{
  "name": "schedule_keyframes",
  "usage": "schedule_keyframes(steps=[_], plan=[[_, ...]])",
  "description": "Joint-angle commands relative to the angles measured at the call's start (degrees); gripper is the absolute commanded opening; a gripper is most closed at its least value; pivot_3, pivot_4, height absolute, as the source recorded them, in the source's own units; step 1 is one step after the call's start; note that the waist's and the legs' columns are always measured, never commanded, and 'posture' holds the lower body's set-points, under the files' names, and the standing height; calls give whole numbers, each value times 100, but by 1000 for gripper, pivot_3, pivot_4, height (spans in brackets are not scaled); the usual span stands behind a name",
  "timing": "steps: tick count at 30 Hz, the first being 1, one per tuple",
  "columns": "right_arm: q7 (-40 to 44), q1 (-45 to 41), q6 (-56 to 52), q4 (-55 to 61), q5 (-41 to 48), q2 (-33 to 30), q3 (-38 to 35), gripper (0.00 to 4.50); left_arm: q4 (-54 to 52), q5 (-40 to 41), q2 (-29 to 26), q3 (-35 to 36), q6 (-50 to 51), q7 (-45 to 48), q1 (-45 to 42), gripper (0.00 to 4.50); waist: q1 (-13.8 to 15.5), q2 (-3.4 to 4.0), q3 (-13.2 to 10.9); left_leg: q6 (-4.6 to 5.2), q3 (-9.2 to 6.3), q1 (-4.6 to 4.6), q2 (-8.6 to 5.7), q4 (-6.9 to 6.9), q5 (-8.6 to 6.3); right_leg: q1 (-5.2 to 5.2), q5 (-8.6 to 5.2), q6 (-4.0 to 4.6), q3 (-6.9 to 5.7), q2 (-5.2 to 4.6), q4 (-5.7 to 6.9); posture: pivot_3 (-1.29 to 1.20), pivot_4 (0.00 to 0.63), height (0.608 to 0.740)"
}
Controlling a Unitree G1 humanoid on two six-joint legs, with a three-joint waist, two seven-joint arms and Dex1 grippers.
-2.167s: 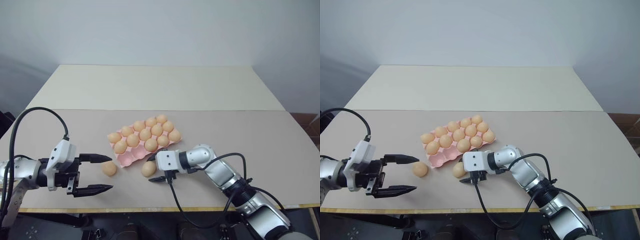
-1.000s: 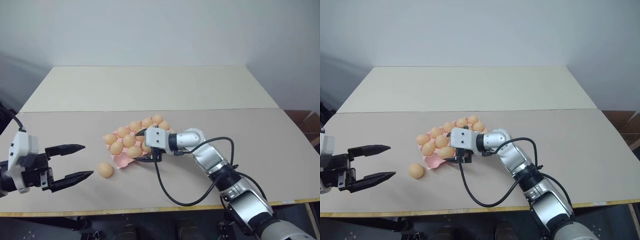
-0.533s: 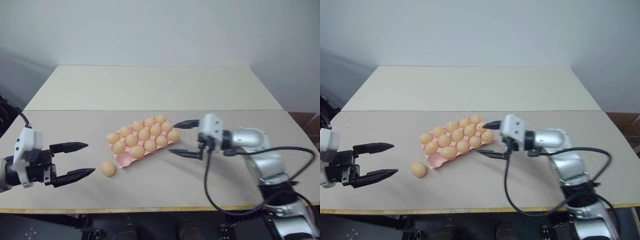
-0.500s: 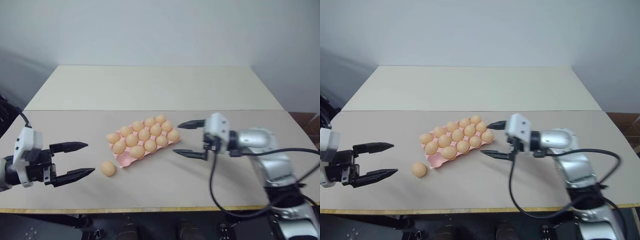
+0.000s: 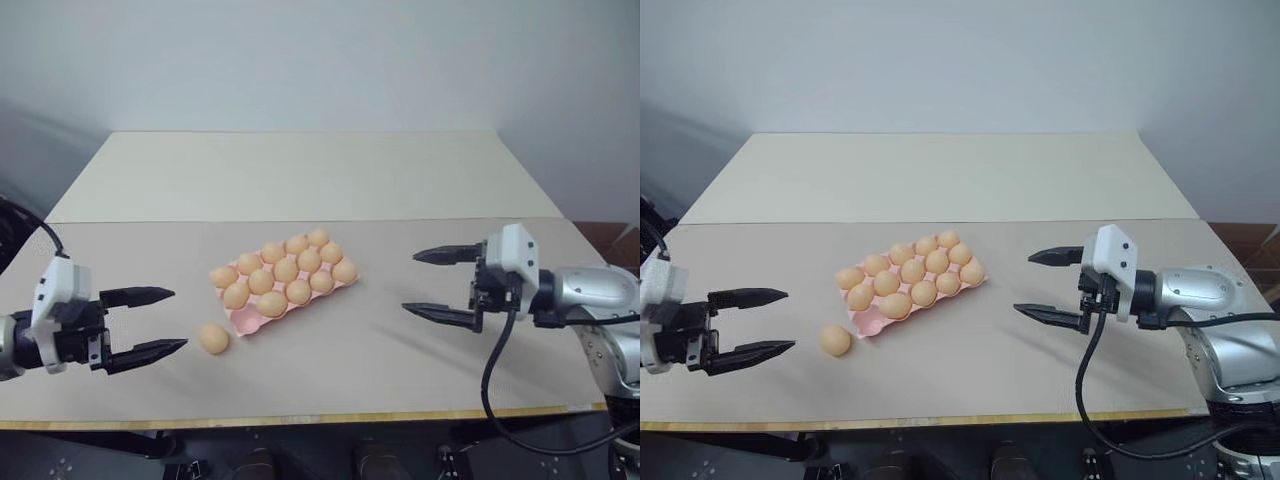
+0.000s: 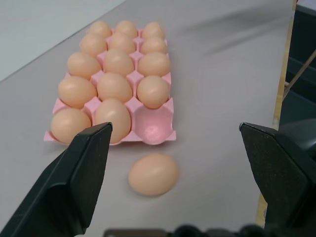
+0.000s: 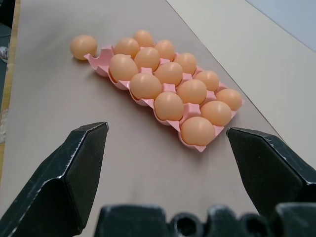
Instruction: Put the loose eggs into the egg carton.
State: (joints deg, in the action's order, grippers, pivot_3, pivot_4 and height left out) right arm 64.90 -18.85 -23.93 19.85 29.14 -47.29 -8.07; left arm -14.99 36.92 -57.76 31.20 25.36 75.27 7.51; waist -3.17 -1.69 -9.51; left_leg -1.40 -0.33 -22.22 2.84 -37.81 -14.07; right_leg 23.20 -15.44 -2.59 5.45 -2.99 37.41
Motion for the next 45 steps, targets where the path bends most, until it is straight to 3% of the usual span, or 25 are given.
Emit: schedule_keyframes(steps=[1, 9, 17, 20, 23, 27, 37, 45], plan=[[-37, -64, 70, 194, 134, -24, -72, 4472, 196, -585, -82, -518, -506, -49, -173, 4500, 32, 1, 0, 0, 0, -1, -1, 0, 0, 0, 0, 0, 0, -1, -2, 0, 150, 740], [-209, 22, 13, 446, 192, -26, -82, 4472, 1137, -1476, 339, -1943, -1375, -167, -1063, 4500, 93, 1, 0, 0, 0, -3, -2, 0, 0, -2, 1, 0, -2, -1, -5, 0, 150, 740], [-435, 234, -99, 792, 343, -99, -219, 4472, 1888, -2015, 758, -2615, -1894, -332, -1650, 4500, 74, 0, 0, 0, -1, -8, -2, -1, 0, -2, 3, -3, -3, -1, -7, 0, 150, 740], [-510, 273, -128, 842, 366, -118, -237, 4472, 2045, -2094, 807, -2693, -2019, -344, -1727, 4500, 68, 0, 0, 0, -2, -7, -2, -1, 0, -2, 3, -3, -2, -1, -6, 0, 150, 740], [-576, 365, -159, 916, 402, -153, -314, 4500, 2056, -2000, 749, -2645, -2021, -252, -1687, 3866, 76, 0, 0, 0, -2, -8, -2, -1, 0, -2, 3, -3, -3, -1, -6, 0, 150, 740], [-673, 440, -244, 957, 544, -153, -421, 4500, 2040, -1931, 615, -2380, -1997, -291, -1562, 2579, 67, 0, 0, 0, -2, -8, -2, -1, 0, -2, 4, -4, -3, -2, -7, 0, 150, 740], [-723, 431, -153, 892, 416, -97, -282, 4500, 1597, -1119, 258, -1784, -1501, 177, -1482, 2579, 70, 0, 0, 0, -2, -7, -1, -1, 0, -1, 4, -4, -3, -1, -5, 0, 150, 740], [-839, 447, -185, 1002, 425, -103, -262, 4500, 1793, -1163, 926, -2546, -1326, 91, -2527, 2579, 148, 0, 0, 0, -3, -7, -5, -5, 0, -7, 3, -5, -5, -2, -4, 0, 150, 740]])
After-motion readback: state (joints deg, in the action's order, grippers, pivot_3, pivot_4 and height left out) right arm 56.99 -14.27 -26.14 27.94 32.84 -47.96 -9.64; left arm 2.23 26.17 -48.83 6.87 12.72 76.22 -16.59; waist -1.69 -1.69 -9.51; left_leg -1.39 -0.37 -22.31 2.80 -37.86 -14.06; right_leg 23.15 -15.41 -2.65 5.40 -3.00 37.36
